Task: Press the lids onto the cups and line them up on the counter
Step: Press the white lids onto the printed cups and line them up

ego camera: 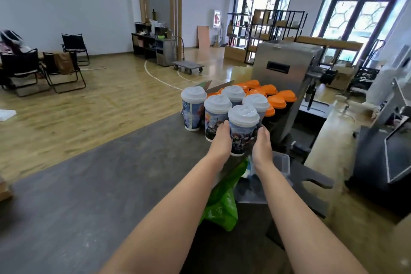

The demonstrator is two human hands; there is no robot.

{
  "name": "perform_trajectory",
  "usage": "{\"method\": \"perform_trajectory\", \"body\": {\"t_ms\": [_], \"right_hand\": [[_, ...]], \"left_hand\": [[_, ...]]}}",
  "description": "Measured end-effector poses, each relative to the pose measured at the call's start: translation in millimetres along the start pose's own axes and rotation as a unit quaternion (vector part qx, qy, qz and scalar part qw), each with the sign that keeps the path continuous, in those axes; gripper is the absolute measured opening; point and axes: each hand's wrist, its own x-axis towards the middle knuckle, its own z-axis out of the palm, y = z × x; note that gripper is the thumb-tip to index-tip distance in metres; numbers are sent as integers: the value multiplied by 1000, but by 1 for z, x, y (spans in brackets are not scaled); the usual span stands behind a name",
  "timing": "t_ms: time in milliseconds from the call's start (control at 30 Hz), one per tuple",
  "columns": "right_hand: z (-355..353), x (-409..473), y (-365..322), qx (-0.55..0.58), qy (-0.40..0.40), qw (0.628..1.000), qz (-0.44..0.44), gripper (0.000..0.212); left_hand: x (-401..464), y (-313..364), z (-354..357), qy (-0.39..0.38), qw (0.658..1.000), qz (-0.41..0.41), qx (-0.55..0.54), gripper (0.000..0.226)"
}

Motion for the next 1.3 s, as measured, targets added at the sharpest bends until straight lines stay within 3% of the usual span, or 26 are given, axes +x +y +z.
{"method": "perform_trajectory", "body": {"t_ms": [100,267,433,633,700,933,1100,1300], "right_hand": [[7,8,15,3,-41,999,22,65],[16,-34,2,29,-11,999,-26,46],[52,-122,-16,84,-29,992,-89,39],[139,-239,-15,166,-177,967,-78,37],[168,-280,-14,174,-232,955,-69,28],[246,-419,-11,184,-416,891,-14,32],[275,-480,-5,169,-480,861,26,32],[281,-495,7,136,-482,865,33,29]], "left_hand": [[5,-3,6,-7,999,-12,-35,52],[-22,0,-3,4,999,-4,-34,54],[-90,13,-50,75,994,81,5,54],[-199,31,-150,255,955,154,0,39],[-234,31,-188,317,935,161,-6,44],[-356,40,-305,461,874,154,1,51],[-411,45,-343,505,855,116,9,44],[-426,34,-360,513,855,81,-3,56]]}}
